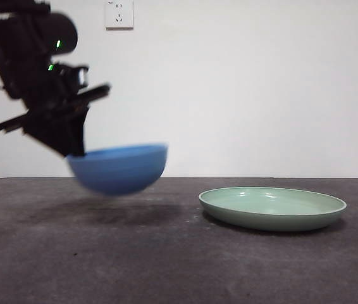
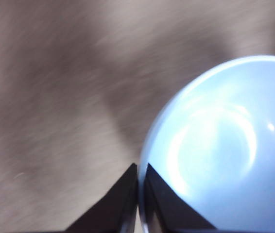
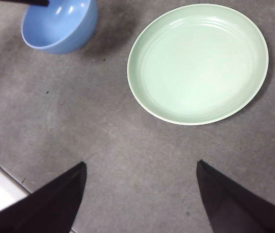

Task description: Pick up the blue bowl, put it on the green plate, put it on desk

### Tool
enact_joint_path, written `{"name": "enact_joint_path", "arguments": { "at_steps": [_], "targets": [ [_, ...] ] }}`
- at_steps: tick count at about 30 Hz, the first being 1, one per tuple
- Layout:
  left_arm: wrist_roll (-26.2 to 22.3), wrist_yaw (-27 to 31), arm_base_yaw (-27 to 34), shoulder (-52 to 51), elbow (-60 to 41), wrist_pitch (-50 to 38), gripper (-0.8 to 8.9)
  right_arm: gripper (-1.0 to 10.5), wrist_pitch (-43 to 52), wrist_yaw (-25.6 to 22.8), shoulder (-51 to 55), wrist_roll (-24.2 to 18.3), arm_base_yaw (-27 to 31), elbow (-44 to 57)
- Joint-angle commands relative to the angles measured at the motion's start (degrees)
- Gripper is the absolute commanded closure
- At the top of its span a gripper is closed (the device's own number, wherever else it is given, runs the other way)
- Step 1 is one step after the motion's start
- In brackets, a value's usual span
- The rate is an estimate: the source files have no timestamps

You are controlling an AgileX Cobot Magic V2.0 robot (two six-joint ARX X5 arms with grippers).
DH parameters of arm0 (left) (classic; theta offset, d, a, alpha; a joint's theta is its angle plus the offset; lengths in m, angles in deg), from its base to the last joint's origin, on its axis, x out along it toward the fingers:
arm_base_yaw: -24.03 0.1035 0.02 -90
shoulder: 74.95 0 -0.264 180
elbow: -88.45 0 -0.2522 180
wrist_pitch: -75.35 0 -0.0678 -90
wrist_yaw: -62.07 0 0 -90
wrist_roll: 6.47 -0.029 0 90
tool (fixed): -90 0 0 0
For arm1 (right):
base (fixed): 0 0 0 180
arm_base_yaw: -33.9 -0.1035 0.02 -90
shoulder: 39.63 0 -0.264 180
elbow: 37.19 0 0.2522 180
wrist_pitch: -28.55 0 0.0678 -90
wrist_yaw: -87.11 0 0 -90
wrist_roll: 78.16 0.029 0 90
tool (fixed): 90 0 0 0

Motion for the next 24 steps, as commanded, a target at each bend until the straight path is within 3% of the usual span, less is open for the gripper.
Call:
{"name": "enact_joint_path", "arguments": {
  "at_steps": [1, 14, 24],
  "targets": [
    [1.8, -0.7, -1.6, 0.1, 3.0, 0.0, 7.97, 5.8, 0.6, 0.0, -0.4, 0.6, -0.2, -1.2],
    [3.6, -0.6, -9.9, 3.1, 16.2, 1.0, 7.96, 5.8, 0.5, -0.5, -0.2, 3.0, -0.2, -1.4],
    [3.2, -0.4, -16.0, 18.9, 37.4, 9.4, 7.96, 5.8, -2.3, -3.9, 3.1, 4.0, -0.2, -4.0]
  ]
}}
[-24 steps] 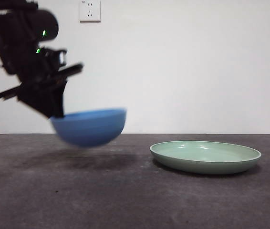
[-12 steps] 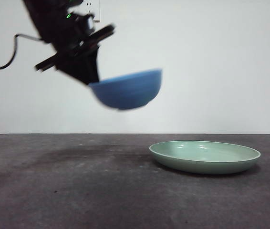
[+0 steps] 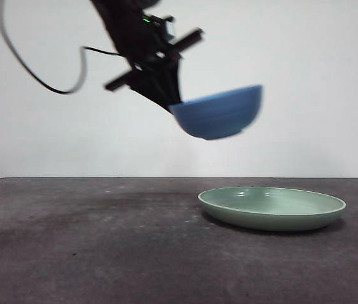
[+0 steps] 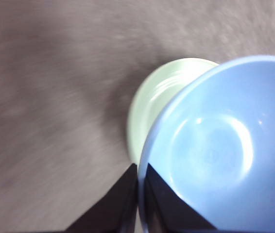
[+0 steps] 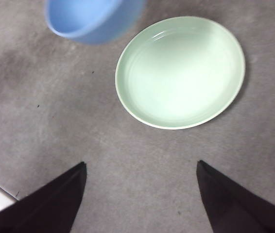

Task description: Pick up the blue bowl, put it on the green plate, put it on desk

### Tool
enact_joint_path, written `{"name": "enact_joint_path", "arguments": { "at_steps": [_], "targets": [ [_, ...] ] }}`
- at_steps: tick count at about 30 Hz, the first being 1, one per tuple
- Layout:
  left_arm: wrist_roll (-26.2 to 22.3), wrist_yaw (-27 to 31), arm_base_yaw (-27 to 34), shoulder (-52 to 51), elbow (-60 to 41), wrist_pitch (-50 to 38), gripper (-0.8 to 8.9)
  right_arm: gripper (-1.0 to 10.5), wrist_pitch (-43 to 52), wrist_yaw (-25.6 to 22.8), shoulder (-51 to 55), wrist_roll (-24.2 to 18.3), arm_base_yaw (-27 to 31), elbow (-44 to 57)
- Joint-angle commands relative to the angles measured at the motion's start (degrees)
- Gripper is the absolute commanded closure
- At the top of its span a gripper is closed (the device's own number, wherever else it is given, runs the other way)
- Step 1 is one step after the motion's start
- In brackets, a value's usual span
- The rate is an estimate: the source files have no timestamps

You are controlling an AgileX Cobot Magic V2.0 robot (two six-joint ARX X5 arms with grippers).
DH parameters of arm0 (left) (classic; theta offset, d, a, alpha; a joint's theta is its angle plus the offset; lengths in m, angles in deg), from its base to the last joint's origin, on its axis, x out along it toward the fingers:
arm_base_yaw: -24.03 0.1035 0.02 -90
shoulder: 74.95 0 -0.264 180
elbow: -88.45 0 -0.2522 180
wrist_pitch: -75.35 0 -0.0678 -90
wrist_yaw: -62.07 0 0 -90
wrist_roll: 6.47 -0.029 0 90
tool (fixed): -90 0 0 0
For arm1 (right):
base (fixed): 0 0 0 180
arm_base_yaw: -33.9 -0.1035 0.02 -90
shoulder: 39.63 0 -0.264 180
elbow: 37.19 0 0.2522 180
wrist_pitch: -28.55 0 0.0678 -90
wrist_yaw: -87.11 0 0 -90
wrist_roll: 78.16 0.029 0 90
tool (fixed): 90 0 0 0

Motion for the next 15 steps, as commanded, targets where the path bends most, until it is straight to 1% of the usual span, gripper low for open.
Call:
{"name": "enact_joint_path", "arguments": {
  "at_steps": [1, 4, 7, 9, 12, 15],
  "targets": [
    [-0.3, 0.2, -2.3, 6.2, 8.2, 1.6, 7.96, 5.8, -1.3, -0.4, 0.5, 0.7, -0.2, -2.2],
    [-0.6, 0.8, -4.1, 12.0, 15.1, 4.3, 7.96, 5.8, -2.8, -2.0, 1.7, 0.7, -0.2, -3.7],
    [-1.0, 1.9, -5.6, 16.5, 19.7, 5.9, 7.96, 5.8, -4.0, -3.1, 2.8, 0.7, -0.2, -4.9],
    [-1.4, 3.2, -6.4, 18.7, 20.9, 6.0, 7.96, 5.8, -4.9, -3.2, 3.5, 0.7, -0.2, -5.6],
    [-1.5, 3.8, -7.0, 20.9, 21.0, 5.8, 7.96, 5.8, -5.9, -4.6, 4.4, 0.7, -0.2, -6.3],
    [-1.5, 3.8, -7.1, 22.6, 21.0, 5.9, 7.96, 5.8, -6.3, -4.7, 4.9, 0.7, -0.2, -6.3]
  ]
}}
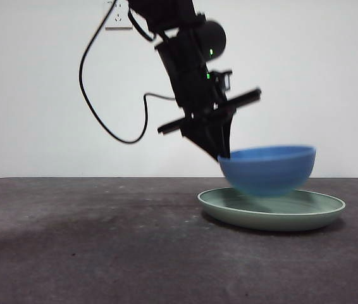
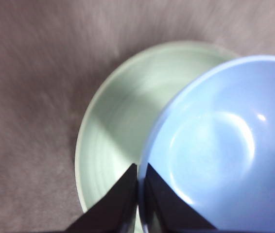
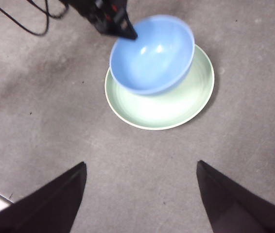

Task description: Pick up the blue bowl, put it on the green plate, put it on desk

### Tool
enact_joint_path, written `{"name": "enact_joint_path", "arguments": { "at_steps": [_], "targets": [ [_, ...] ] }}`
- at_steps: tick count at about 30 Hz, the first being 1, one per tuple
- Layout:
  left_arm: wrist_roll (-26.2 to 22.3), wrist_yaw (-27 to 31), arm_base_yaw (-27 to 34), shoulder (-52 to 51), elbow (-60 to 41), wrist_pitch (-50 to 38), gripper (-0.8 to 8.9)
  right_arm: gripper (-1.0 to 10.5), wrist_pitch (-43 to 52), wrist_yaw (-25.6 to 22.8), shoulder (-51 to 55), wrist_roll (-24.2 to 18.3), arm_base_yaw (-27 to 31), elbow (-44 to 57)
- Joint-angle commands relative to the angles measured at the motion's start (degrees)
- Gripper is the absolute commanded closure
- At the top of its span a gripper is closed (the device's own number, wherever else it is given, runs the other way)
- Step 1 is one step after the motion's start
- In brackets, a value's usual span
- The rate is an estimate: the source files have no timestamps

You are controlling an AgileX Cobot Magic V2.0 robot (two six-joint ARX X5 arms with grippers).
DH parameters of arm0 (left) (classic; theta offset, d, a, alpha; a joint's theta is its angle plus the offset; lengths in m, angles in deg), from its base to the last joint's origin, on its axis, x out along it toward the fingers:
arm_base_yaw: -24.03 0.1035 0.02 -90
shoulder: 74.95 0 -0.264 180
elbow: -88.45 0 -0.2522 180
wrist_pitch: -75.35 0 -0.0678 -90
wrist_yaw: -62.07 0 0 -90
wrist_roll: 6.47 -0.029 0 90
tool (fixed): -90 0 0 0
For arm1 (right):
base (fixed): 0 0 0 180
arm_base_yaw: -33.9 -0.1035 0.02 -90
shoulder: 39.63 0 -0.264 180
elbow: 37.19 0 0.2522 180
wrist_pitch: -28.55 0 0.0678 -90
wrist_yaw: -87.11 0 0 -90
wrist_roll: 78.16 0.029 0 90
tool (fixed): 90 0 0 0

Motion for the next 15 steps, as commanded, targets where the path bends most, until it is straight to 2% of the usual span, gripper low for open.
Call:
{"name": "enact_joint_path", "arguments": {
  "at_steps": [1, 4, 15],
  "targets": [
    [-0.8, 0.2, -0.5, 2.5, 1.9, -0.4, 7.96, 5.8, -0.3, -0.3, -0.3, 0.5, -0.2, -1.1],
    [-1.1, 1.7, -0.7, 3.5, 1.9, -0.5, 7.96, 5.8, -1.0, -0.2, -0.3, 0.4, -0.2, -1.1],
    [-4.0, 1.7, -0.9, 4.5, 1.9, 0.7, 7.83, 5.8, -1.1, -0.2, -0.3, 0.4, -0.2, -1.1]
  ]
}}
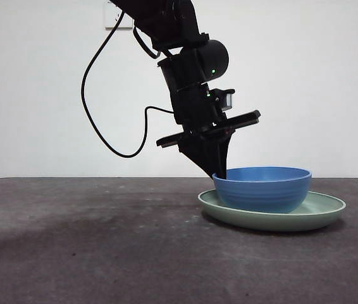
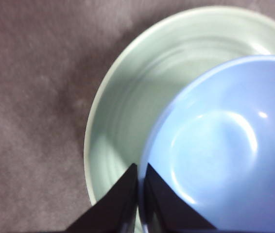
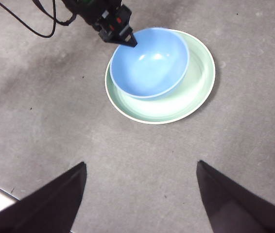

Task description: Pick up the blue bowl, put it on the green plate, put it on desk

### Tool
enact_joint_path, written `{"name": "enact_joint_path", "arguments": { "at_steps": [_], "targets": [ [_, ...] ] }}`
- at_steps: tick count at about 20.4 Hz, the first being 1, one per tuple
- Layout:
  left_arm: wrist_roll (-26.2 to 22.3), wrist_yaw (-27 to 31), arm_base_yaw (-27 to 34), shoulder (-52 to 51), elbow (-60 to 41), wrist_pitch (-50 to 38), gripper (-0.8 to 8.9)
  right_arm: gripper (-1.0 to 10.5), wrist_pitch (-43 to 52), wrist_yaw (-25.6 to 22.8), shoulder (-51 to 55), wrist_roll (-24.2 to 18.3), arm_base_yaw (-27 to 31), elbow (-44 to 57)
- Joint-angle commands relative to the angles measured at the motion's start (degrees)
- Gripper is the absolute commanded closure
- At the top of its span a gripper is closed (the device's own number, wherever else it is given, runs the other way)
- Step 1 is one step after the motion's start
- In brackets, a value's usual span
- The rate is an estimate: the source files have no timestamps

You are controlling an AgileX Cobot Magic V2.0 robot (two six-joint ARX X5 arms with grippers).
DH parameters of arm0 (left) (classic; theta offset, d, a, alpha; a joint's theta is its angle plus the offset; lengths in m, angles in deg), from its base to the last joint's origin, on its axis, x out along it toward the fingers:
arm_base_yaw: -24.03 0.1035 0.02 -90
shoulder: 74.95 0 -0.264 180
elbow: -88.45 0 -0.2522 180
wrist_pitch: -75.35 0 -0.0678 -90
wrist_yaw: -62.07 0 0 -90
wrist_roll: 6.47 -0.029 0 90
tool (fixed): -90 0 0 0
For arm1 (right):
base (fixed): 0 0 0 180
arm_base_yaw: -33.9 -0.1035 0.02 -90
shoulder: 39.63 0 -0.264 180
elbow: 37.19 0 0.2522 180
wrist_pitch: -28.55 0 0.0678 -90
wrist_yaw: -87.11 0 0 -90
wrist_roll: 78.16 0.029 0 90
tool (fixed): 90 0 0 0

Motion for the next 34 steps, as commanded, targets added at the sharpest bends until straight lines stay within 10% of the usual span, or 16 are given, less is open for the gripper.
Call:
{"name": "enact_joint_path", "arguments": {
  "at_steps": [1, 6, 28, 34],
  "targets": [
    [-1.1, 0.1, -1.0, 2.0, 1.9, -0.7, 7.78, 5.8, 0.2, -0.2, -0.3, 0.4, -0.2, -1.1],
    [-1.0, 0.0, -1.1, 2.0, 1.9, -1.5, 5.82, 5.8, 0.2, -0.2, -0.3, 0.3, -0.2, -1.1],
    [-4.4, -0.9, 11.3, -32.3, 2.3, 9.7, 5.65, 5.8, 2.2, -0.2, -0.5, -0.3, -0.2, -1.0],
    [-7.8, -11.0, 16.5, -48.3, -11.0, 10.4, 5.66, 5.8, 2.6, -0.2, -0.5, -0.3, -0.2, -1.0]
  ]
}}
